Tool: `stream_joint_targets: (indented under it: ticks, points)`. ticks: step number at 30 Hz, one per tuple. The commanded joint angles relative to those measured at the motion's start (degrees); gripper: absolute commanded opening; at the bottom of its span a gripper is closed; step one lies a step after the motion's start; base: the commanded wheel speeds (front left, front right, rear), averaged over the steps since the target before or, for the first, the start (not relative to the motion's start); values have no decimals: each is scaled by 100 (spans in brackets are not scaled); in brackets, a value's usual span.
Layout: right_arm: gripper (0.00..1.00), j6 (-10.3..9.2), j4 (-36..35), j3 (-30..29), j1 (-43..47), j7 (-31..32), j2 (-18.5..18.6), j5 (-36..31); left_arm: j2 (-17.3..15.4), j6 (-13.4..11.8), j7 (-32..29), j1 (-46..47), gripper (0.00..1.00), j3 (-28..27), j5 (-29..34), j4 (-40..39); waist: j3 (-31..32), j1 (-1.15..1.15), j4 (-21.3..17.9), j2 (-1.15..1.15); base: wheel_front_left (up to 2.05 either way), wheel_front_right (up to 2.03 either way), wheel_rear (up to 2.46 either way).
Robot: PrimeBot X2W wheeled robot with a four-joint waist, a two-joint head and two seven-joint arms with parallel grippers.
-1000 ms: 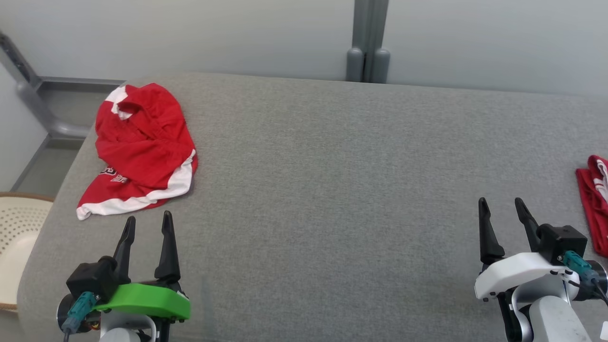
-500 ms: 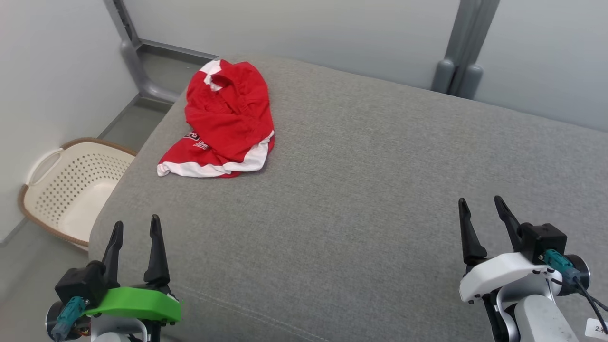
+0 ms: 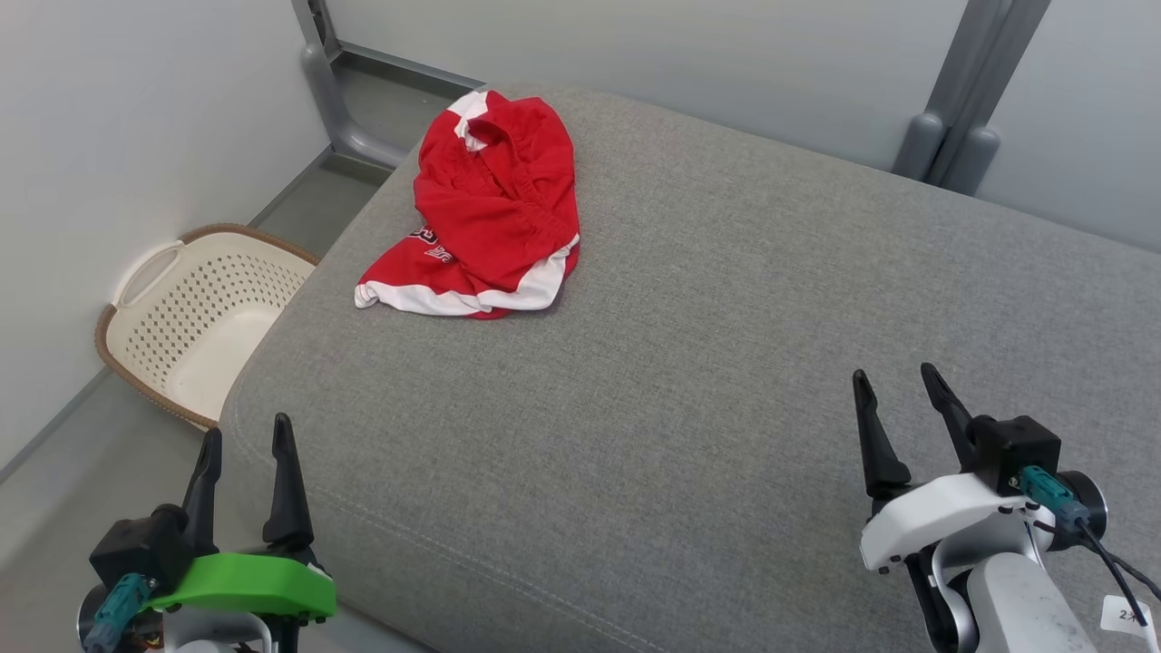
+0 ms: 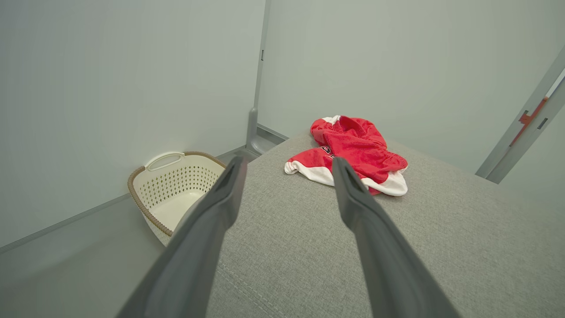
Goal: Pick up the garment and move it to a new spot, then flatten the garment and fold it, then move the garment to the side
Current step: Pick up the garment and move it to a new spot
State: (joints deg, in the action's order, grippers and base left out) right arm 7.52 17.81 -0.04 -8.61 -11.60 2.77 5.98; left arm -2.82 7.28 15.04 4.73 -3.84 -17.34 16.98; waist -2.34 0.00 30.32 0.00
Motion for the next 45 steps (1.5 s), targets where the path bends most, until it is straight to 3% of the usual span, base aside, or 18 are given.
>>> stream_joint_targets:
  ticks: [1,7,14,25,33,39,42,45]
  points:
    - [100,-6,-12,-1,-33,20,22,-37,-16,-18,17,-70,100,-2,-23,-5,-10,0,-2,0,0,0,0]
    - [100,-6,-86,-71,15,64,22,-35,-16,-19,17,94,100,92,-186,252,-94,0,-70,0,0,0,0]
    - [100,-6,-317,43,-140,179,33,-95,-15,-86,16,737,100,260,-214,1047,-520,0,-476,0,0,0,0]
    - [100,-6,-1049,825,-675,424,344,-41,-217,-175,-114,2799,100,-243,-781,2718,-1749,0,-1661,0,0,0,0]
    - [100,-6,-1464,1384,-1092,445,363,81,-819,-235,-907,4032,100,-703,-1350,3504,-2617,0,-2570,0,0,0,0]
    - [100,-6,-1588,1502,-1210,354,323,85,-1343,-526,-1553,4519,100,-824,-1397,3895,-3025,0,-2982,0,0,0,0]
    - [100,-6,-1628,1484,-1194,306,315,84,-1533,-865,-1890,4600,100,-781,-1283,4026,-3126,0,-3112,0,0,0,0]
    - [100,-6,-1657,1470,-1180,270,313,92,-1620,-1041,-2175,4660,100,-815,-1324,4108,-3179,0,-3194,0,0,0,0]
